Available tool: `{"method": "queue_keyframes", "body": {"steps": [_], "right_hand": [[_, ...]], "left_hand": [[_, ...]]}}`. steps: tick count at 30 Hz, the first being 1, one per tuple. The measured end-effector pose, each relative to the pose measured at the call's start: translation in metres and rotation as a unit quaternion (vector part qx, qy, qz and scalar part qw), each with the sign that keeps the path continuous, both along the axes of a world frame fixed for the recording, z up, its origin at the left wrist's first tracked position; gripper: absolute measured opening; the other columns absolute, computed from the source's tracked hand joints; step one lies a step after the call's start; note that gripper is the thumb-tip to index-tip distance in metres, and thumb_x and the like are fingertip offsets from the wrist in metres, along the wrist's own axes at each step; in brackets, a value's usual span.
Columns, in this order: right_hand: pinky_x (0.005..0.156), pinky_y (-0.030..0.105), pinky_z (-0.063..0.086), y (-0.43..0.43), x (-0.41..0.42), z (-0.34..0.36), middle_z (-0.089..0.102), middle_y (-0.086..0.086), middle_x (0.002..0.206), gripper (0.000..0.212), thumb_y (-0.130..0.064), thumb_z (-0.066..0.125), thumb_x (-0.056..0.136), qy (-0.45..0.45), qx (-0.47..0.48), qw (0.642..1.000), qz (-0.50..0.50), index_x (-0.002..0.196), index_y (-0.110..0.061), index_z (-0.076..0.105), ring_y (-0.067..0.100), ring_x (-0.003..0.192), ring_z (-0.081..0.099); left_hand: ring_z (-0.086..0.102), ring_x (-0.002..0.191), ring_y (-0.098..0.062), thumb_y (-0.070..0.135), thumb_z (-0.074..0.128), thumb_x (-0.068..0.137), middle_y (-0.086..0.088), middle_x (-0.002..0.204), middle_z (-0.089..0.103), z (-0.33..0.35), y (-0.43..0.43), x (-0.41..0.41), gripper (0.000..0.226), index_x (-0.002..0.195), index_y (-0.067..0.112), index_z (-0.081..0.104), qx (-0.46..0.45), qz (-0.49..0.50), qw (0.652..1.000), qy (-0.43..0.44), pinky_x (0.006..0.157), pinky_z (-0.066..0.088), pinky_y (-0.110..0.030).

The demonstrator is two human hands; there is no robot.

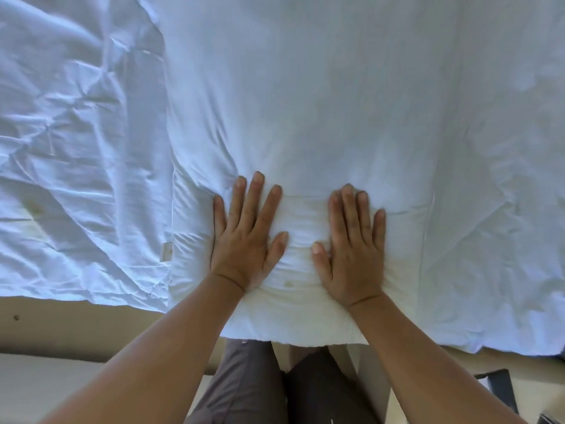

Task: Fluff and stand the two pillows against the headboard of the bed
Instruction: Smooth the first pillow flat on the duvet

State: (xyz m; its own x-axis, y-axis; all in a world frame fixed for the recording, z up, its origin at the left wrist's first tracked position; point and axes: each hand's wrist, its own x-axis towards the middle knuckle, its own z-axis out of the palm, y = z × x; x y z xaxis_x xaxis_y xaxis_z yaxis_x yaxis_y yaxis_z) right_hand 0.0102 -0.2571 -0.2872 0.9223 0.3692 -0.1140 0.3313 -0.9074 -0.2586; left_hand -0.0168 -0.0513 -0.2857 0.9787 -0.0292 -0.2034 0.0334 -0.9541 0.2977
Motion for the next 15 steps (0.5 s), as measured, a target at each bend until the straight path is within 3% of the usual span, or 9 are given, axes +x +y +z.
{"method": "queue_keyframes", "body": {"steps": [3, 7, 11, 15], "right_hand": [[0.123, 0.060, 0.012, -0.007, -0.003, 0.019, 0.008, 0.009, 0.169, 0.079, -0.053, 0.030, 0.096, 0.024, -0.028, 0.999, -0.017, 0.160, -0.010, 0.013, 0.025, 0.157, 0.007], [0.122, 0.061, 0.009, -0.029, -0.010, 0.029, 0.004, 0.009, 0.169, 0.083, -0.058, 0.028, 0.096, 0.053, -0.072, 0.994, -0.064, 0.161, -0.009, 0.011, 0.025, 0.157, 0.004], [0.124, 0.059, 0.005, -0.036, -0.009, 0.018, -0.005, 0.009, 0.169, 0.091, -0.062, 0.030, 0.093, 0.083, -0.042, 0.989, -0.117, 0.161, -0.010, -0.002, 0.023, 0.157, -0.005], [0.124, 0.059, 0.004, -0.030, -0.004, -0.006, -0.004, 0.012, 0.169, 0.091, -0.060, 0.029, 0.093, 0.084, 0.004, 0.989, -0.120, 0.160, -0.007, -0.005, 0.027, 0.157, -0.003]], "left_hand": [[-0.003, 0.154, -0.024, 0.056, 0.030, 0.097, -0.003, 0.167, 0.001, 0.024, 0.001, -0.002, 0.072, 0.159, 0.029, 0.004, 0.020, 0.003, 1.000, 0.021, 0.120, 0.008, -0.061], [0.003, 0.155, -0.022, 0.061, 0.032, 0.096, -0.003, 0.168, 0.007, 0.043, 0.012, -0.015, 0.074, 0.159, 0.027, 0.015, 0.039, 0.045, 0.997, 0.039, 0.119, 0.007, -0.062], [-0.007, 0.154, -0.020, 0.070, 0.026, 0.091, 0.005, 0.167, -0.007, 0.033, 0.022, -0.031, 0.080, 0.157, 0.038, -0.004, 0.044, 0.156, 0.983, 0.087, 0.117, 0.001, -0.066], [-0.022, 0.150, -0.014, 0.072, 0.019, 0.089, 0.011, 0.162, -0.026, 0.001, 0.020, -0.020, 0.079, 0.151, 0.044, -0.022, 0.012, 0.166, 0.980, 0.110, 0.117, -0.004, -0.066]]}}
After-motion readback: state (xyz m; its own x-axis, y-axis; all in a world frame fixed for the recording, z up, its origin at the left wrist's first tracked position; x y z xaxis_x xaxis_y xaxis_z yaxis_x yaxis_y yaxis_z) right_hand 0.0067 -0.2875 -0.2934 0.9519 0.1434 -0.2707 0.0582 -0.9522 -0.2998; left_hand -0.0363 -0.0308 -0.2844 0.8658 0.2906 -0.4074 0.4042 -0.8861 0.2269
